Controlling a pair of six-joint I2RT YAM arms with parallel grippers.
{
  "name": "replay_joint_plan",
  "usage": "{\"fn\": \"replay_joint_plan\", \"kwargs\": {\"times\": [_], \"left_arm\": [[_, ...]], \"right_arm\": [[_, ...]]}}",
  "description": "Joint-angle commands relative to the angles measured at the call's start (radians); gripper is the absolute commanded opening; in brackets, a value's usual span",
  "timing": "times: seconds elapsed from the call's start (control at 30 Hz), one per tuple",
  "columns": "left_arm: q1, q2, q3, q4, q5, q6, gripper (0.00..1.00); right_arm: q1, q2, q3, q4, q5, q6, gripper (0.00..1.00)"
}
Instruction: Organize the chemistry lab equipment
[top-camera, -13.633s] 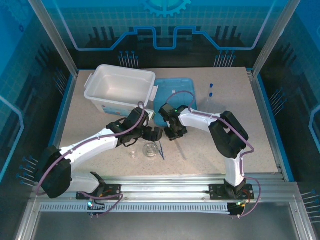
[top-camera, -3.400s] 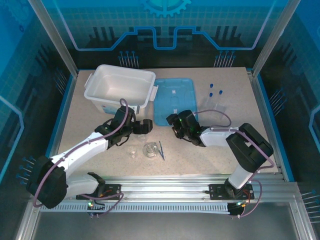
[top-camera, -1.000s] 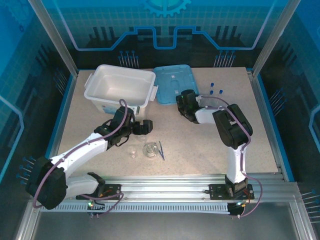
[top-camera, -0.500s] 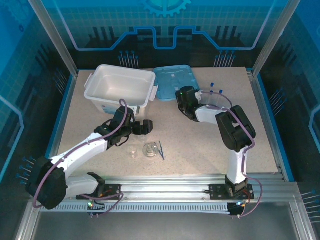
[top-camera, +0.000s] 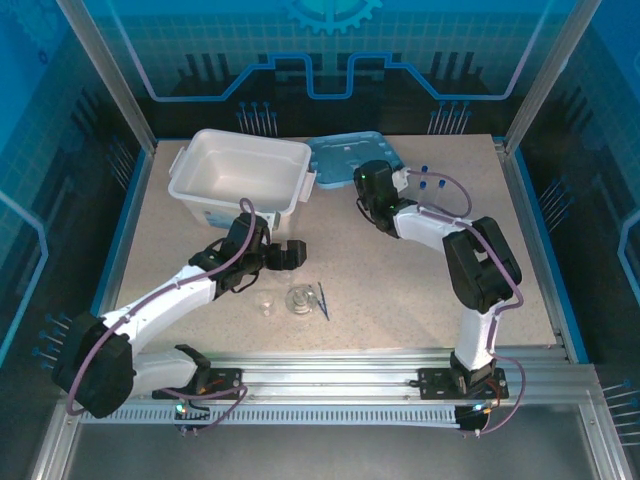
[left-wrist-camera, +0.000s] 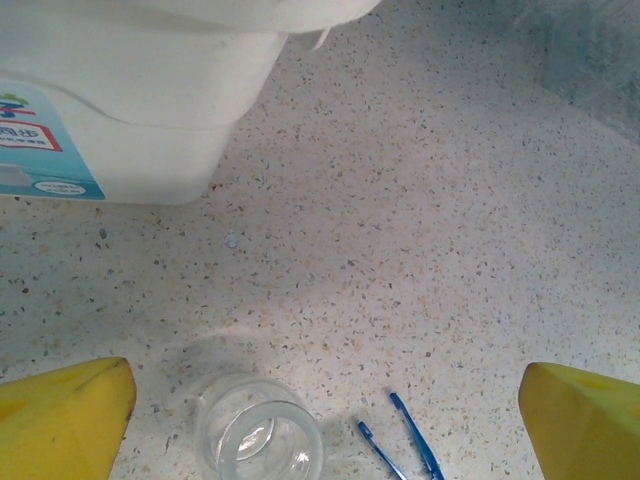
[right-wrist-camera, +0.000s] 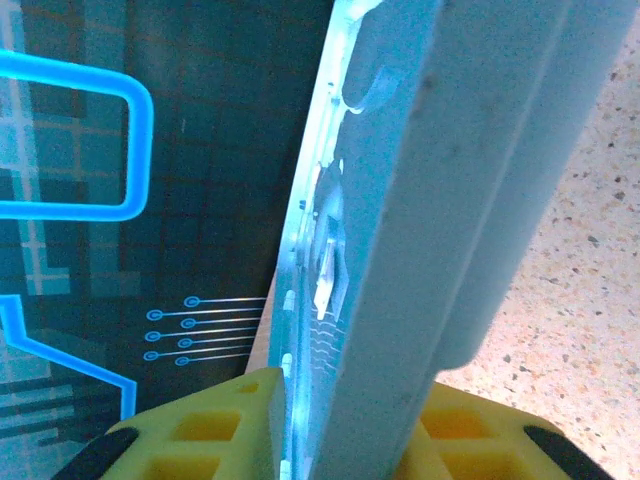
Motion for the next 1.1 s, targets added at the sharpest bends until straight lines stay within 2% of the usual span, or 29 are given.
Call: {"fn": "replay_joint_plan", "kwargs": {"times": [0.0, 0.17, 0.4, 0.57, 0.67, 0.9, 1.07], "left_arm": [[0.011, 0.004, 0.003, -0.006, 0.025, -0.010, 0.99], [0.011, -0.013, -0.001, -0.014, 0.017, -0.005, 0.99], [0.011, -0.015, 0.003, -0.017, 0.018, -0.011, 0.99], [0.011, -0.042, 0.018, -0.036, 0.019, -0.022, 0.99], [0.011, -0.054, 0.034, -0.047, 0.026, -0.034, 0.99], [0.011, -0.056, 0.086, -0.068, 0.061, -0.058, 0.99], [0.011, -0.045, 0.109, -0.080, 0.054, -0.056, 0.99]], "right_arm": [[0.005, 0.006, 0.038, -0.022, 0.059, 0.012, 0.27], [-0.015, 0.008, 0.036, -0.039, 0.041, 0.015, 0.16], [-0.024, -0.038, 0.018, -0.039, 0.007, -0.059, 0.06], [-0.035, -0.140, -0.028, -0.052, -0.001, -0.126, 0.04], [-0.034, -0.208, -0.008, -0.144, 0.004, -0.206, 0.00], [-0.016, -0.340, 0.021, -0.286, 0.062, -0.394, 0.00], [-0.025, -0.400, 0.003, -0.300, 0.075, -0.456, 0.00]]}}
